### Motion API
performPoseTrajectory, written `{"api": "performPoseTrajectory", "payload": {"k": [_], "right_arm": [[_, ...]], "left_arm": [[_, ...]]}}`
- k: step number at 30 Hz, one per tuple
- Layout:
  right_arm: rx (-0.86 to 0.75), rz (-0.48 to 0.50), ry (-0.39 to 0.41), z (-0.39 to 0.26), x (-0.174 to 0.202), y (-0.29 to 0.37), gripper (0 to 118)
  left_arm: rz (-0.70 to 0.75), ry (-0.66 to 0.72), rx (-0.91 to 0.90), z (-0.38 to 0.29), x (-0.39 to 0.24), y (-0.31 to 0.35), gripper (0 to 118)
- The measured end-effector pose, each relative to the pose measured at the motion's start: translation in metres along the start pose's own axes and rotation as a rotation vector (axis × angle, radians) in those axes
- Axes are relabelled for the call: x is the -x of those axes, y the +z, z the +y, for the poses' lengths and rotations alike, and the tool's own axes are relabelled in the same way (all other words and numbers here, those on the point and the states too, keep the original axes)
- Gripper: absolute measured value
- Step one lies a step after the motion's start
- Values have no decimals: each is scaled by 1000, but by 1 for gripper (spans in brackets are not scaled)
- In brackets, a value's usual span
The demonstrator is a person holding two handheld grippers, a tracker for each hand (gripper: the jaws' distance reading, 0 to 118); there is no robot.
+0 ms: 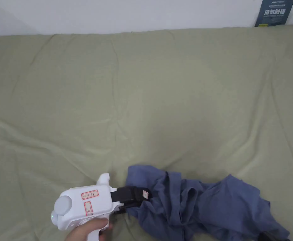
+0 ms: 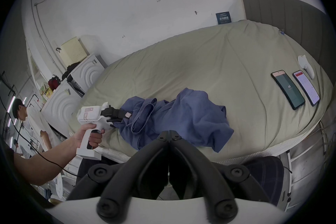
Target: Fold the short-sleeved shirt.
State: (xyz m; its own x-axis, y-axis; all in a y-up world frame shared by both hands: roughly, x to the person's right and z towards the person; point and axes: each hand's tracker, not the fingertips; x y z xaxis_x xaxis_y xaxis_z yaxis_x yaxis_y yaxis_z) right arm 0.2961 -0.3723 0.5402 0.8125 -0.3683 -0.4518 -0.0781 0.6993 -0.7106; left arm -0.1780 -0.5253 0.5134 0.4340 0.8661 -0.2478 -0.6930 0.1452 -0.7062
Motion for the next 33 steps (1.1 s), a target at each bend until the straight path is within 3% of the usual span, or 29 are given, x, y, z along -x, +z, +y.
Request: {"api": "performPoseTrajectory", "payload": {"k": [5, 9, 12, 17, 20, 23, 25, 28, 29, 31, 33], "right_arm": [[-17, 0, -2, 1, 0, 5, 0], [-21, 5, -2, -1, 0, 7, 0], [-5, 13, 3, -4, 1, 2, 0], [-8, 35, 12, -5, 8, 1, 0], [-48, 23, 27, -4, 11, 9, 0], [-64, -1, 39, -6, 7, 16, 0], [-71, -9, 28, -8, 1, 21, 0], [-77, -13, -7, -9, -8, 26, 0], [-80, -10, -14, -9, -10, 28, 0], [-82, -14, -15, -9, -12, 29, 0], [-78, -13, -7, -9, -13, 28, 0]], "left_arm": [[67, 56, -187, 4, 3, 68, 13], [298, -53, -296, 8, -3, 139, 13], [387, -177, -293, -1, -39, 149, 13], [344, -484, -309, -36, -125, 89, 13], [428, -683, -245, -69, -161, 16, 13], [617, -900, -112, -102, -160, -61, 13], [702, -932, -46, -113, -142, -96, 14], [719, -940, -115, -111, -145, -95, 36], [651, -852, -132, -104, -151, -82, 53], [443, -680, -103, -94, -160, -50, 100], [350, -718, -241, -91, -181, -6, 107]]}}
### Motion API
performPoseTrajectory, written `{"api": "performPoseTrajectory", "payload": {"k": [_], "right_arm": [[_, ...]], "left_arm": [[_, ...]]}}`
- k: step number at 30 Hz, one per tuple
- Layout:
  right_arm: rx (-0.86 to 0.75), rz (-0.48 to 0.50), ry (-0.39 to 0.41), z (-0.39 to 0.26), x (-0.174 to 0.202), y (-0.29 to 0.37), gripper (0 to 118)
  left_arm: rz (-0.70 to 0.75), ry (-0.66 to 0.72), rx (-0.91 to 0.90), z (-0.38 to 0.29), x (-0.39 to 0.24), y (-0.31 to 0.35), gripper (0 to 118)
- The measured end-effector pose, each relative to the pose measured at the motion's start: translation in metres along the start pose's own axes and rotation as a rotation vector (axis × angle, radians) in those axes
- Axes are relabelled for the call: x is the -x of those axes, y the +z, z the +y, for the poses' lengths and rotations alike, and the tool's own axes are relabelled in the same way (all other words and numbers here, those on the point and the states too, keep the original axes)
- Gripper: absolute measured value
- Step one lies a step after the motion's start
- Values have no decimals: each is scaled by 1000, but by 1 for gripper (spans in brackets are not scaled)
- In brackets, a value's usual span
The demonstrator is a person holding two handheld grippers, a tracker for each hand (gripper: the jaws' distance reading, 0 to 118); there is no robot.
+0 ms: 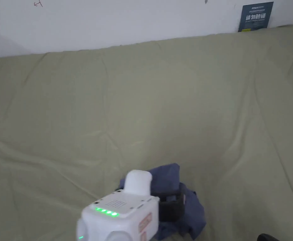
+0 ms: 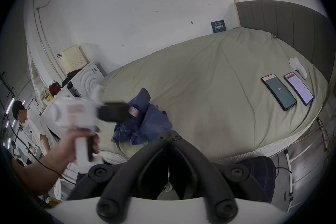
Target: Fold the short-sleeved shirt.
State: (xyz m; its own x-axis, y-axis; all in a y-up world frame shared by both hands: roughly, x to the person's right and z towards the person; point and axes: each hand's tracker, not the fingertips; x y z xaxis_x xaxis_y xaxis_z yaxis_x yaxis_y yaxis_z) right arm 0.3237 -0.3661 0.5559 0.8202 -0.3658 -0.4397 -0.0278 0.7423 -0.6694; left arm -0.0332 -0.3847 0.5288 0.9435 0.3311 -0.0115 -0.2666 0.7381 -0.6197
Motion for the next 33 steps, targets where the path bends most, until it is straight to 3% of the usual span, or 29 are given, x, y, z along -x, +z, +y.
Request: {"api": "performPoseTrajectory", "payload": {"k": [2, 5, 8, 9, 11, 12, 15, 18, 22, 24, 27, 29, 30, 31, 32, 33], "right_arm": [[2, 0, 1, -1, -2, -2, 0], [15, 3, -18, -4, -7, -8, 0], [29, 8, -18, -5, -4, -11, 0], [33, 10, -17, -5, -3, -11, 0], [38, 14, -15, -3, -1, -13, 0], [40, 14, -12, -1, 0, -15, 0], [37, 14, -6, 8, 5, -19, 0], [25, 50, 10, 21, 14, -27, 0], [75, 187, 35, 43, 28, -72, 0], [114, 294, -43, 48, 28, -110, 0], [174, 511, -264, 38, 7, -179, 0], [267, 657, -384, 21, -13, -217, 0], [346, 618, -440, 12, -21, -232, 0], [410, 530, -436, 5, -26, -240, 0], [438, 388, -364, -1, -31, -242, 0], [426, 342, -358, -7, -39, -240, 0]], "left_arm": [[-3, -12, -96, 12, 14, 32, 109], [-47, 231, -185, 16, 55, 41, 118], [2, 454, -114, 7, 85, 8, 114], [-51, 509, -48, 1, 86, -6, 98], [-242, 491, -11, -13, 64, -35, 31], [-261, 452, 43, -20, 46, -52, 28], [-158, 347, 193, -46, 2, -97, 28], [-302, 446, 205, -60, -5, -122, 27], [-285, 283, 137, -37, -9, -68, 28], [-262, 245, 80, -29, 5, -27, 28], [-134, 239, 27, -23, 46, 24, 28], [-69, 309, -8, -25, 82, 48, 30], [-56, 339, -25, -28, 103, 56, 41], [-47, 364, -27, -30, 122, 59, 66], [-49, 403, 3, -33, 140, 59, 98], [-72, 450, 38, -37, 155, 56, 109]]}}
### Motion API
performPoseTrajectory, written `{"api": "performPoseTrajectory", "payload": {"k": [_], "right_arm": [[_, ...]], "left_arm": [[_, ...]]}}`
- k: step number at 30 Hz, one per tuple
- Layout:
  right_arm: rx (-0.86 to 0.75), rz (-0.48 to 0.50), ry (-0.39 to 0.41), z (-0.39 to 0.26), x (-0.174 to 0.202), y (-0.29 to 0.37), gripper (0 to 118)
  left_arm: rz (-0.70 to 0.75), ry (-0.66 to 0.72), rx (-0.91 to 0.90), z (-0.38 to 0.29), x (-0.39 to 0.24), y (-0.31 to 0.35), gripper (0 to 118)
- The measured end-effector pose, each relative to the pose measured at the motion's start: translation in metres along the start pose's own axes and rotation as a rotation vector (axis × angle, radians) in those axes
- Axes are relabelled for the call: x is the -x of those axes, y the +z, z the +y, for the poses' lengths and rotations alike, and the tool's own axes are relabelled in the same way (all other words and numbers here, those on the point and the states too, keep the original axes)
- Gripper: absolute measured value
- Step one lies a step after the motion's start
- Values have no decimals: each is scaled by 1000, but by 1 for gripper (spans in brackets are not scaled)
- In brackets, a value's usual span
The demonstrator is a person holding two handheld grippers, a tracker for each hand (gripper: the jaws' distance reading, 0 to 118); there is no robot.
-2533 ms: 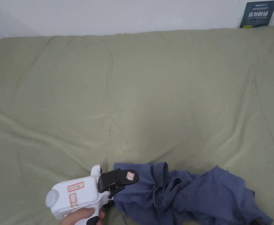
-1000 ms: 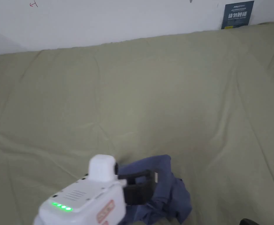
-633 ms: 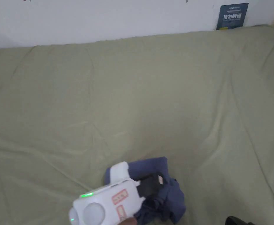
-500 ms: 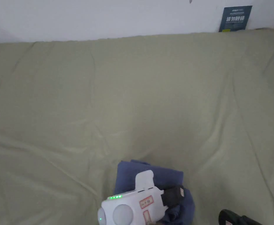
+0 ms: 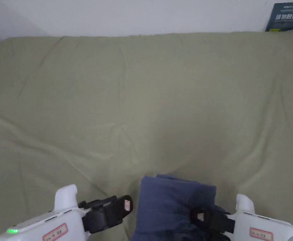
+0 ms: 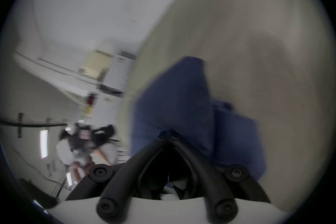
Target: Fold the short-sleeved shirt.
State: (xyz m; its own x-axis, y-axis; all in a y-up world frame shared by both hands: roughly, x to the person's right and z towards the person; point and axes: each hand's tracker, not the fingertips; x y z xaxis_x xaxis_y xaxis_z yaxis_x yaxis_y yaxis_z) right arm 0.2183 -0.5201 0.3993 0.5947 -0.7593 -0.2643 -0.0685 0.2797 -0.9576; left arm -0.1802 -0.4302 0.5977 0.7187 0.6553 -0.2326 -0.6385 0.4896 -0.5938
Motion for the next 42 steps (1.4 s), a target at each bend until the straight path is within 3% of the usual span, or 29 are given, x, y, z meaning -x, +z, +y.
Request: {"api": "performPoseTrajectory", "payload": {"k": [1, 2, 3, 6, 8, 9, 10, 11, 13, 14, 15, 16, 17, 20, 24, 28, 32, 35, 39, 41, 42], "right_arm": [[-48, 162, -74, -1, -9, 7, 0], [-70, 218, -153, 0, -13, 12, 0], [-89, 174, -156, -3, -13, 16, 0], [-87, 199, -125, -2, -22, 16, 0], [-87, 215, -121, -4, -18, 16, 0], [-87, 212, -110, -4, -18, 16, 0], [-84, 209, -104, -4, -17, 16, 0], [-85, 211, -101, -6, -15, 16, 0], [-90, 201, -89, -7, -13, 20, 0], [-91, 202, -85, -7, -13, 23, 0], [-96, 206, -81, -9, -14, 26, 0], [-101, 224, -84, -10, -14, 30, 0], [-103, 230, -83, -12, -12, 33, 0], [-108, 206, -49, -19, -3, 45, 0], [-98, 190, -22, -35, 7, 60, 0], [-73, 160, -23, -52, 18, 67, 0], [-62, 122, -25, -65, 23, 70, 0], [-64, 100, -35, -71, 27, 69, 0], [-62, 81, -42, -76, 37, 63, 0], [-65, 73, -44, -76, 43, 62, 0], [-67, 72, -44, -76, 45, 63, 0]], "left_arm": [[-42, 51, 9, 1, 13, -3, 109], [-80, 108, 12, 2, 21, -12, 109], [-121, 151, 51, 0, 27, -23, 109], [-390, 267, 164, -15, 34, -73, 109], [-464, 326, 274, -33, 33, -120, 109], [-487, 314, 328, -45, 32, -139, 109], [-584, 230, 222, -48, 27, -149, 109], [-588, 161, 182, -48, 14, -149, 109], [-426, 140, 225, -40, 0, -157, 108], [-331, 168, 212, -37, -6, -151, 97], [-172, 183, 199, -34, -9, -149, 63], [-121, 184, 227, -36, -5, -151, 32], [-254, 249, 248, -38, 0, -153, 32], [-212, 180, 217, -30, 1, -135, 32], [-188, 190, 148, 0, 36, -77, 32], [11, 86, 29, 65, 115, 16, 32], [227, 41, 43, 148, 210, 113, 32], [372, 102, 52, 192, 273, 156, 32], [354, 184, 107, 198, 311, 163, 33], [329, 185, 105, 194, 315, 160, 54], [395, 164, 87, 193, 312, 160, 54]]}}
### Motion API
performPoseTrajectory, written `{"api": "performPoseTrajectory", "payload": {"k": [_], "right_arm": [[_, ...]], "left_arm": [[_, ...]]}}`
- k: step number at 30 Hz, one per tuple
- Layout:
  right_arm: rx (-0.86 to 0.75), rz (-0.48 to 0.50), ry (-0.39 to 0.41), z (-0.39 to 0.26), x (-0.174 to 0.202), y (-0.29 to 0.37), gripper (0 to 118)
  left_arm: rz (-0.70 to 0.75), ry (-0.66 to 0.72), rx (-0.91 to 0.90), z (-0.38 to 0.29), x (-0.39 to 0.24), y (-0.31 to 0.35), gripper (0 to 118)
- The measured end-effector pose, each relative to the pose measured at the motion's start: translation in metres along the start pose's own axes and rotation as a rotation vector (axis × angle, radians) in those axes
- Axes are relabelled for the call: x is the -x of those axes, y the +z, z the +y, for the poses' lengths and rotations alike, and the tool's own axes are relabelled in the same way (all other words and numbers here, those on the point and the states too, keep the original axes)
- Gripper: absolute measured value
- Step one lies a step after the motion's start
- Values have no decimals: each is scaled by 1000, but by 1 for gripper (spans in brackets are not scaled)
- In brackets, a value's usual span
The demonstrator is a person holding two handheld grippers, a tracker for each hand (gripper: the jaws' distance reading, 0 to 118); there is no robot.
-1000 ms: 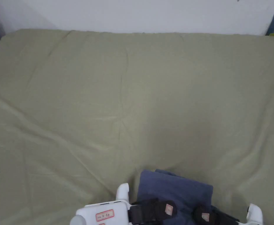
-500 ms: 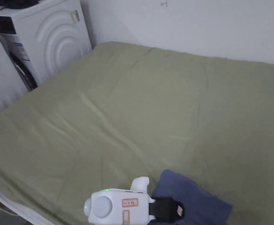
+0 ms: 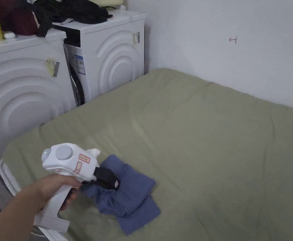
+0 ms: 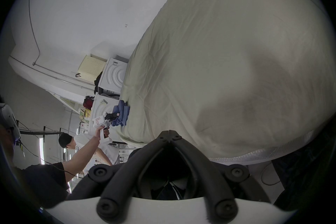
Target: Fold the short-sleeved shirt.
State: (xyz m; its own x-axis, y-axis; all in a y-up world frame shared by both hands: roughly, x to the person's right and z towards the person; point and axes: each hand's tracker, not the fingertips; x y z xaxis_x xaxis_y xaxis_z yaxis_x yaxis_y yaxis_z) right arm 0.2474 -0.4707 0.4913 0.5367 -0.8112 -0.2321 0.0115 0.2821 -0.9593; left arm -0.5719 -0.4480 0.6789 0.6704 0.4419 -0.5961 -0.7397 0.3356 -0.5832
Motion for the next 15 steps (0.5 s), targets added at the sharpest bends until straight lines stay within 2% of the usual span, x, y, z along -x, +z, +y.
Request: {"api": "performPoseTrajectory", "payload": {"k": [2, 3, 6, 9, 10, 12, 13, 14, 15], "right_arm": [[-6, -1, 14, 0, 8, 2, 0], [-8, -1, 19, 0, 10, 3, 0], [-24, -10, 52, 3, 17, 10, 0], [-67, -155, 141, 10, 28, 15, 0], [-77, -234, 186, 14, 34, 17, 0], [-100, -395, 304, 26, 50, 20, 1], [-130, -427, 372, 34, 58, 24, 1], [-173, -439, 440, 43, 69, 31, 2], [-234, -447, 502, 49, 80, 39, 2]], "left_arm": [[47, -34, -89, -10, 3, 18, 110], [39, -26, -131, -13, 6, 28, 118], [228, 57, -284, -32, -3, 78, 118], [384, -11, -462, -62, -45, 125, 115], [429, -41, -535, -78, -69, 140, 111], [402, -113, -672, -109, -121, 157, 88], [357, -172, -736, -126, -152, 164, 68], [317, -240, -773, -141, -185, 166, 35], [315, -285, -808, -153, -213, 167, 21]]}}
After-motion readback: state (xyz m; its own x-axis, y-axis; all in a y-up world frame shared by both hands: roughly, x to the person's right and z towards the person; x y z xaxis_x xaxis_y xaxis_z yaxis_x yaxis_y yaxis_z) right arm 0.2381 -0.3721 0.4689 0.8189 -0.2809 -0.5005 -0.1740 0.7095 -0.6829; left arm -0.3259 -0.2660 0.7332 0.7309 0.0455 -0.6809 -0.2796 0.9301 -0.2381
